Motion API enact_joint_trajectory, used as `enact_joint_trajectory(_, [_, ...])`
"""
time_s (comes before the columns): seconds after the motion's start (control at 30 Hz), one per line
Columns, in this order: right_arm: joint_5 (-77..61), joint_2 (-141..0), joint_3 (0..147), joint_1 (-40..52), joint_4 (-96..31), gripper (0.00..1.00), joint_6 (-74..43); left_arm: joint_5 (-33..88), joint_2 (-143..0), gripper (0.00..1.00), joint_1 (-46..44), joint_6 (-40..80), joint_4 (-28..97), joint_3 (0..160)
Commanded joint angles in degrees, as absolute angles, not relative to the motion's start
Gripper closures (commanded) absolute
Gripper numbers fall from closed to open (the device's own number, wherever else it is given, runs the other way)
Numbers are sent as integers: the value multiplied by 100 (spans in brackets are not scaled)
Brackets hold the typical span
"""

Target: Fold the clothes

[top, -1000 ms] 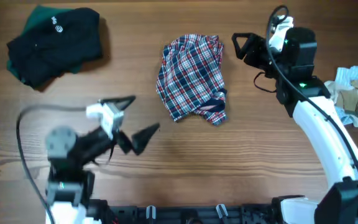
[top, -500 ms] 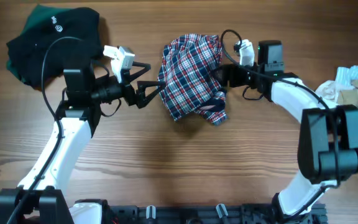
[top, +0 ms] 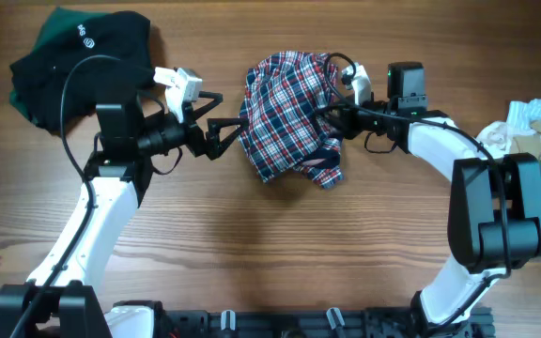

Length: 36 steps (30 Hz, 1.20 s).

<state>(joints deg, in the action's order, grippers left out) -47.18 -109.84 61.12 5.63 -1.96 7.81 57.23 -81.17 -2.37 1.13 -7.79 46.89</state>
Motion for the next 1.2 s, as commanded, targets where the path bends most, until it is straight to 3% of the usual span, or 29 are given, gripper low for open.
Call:
enact_joint_trajectory(0.0, [-5006,-11111,6200,574,-67,96,377,5693,-8145,0,-235,43,-790,4801])
enact_joint_trajectory(0.13, [-5299,-10665,6206,561,-1,96,-220,5695,-8145,0,-242,40,-687,4801])
enact_joint_trajectory(0.5, [-5387,-6729,6206,561,23,96,-1402,5706,-8145,0,-285,40,-626,4801])
enact_joint_trajectory(0.6, [-5387,-6357,6206,561,239,96,-1905,5717,-8145,0,-548,40,-626,4801])
enact_joint_trajectory(0.87, [-4995,-6316,6235,561,2379,96,-3312,5714,-8145,0,-1470,36,-432,4801])
enact_joint_trajectory(1.17, [-3664,-6331,7065,558,1420,96,-2602,5627,-8106,0,-1393,8,134,4801])
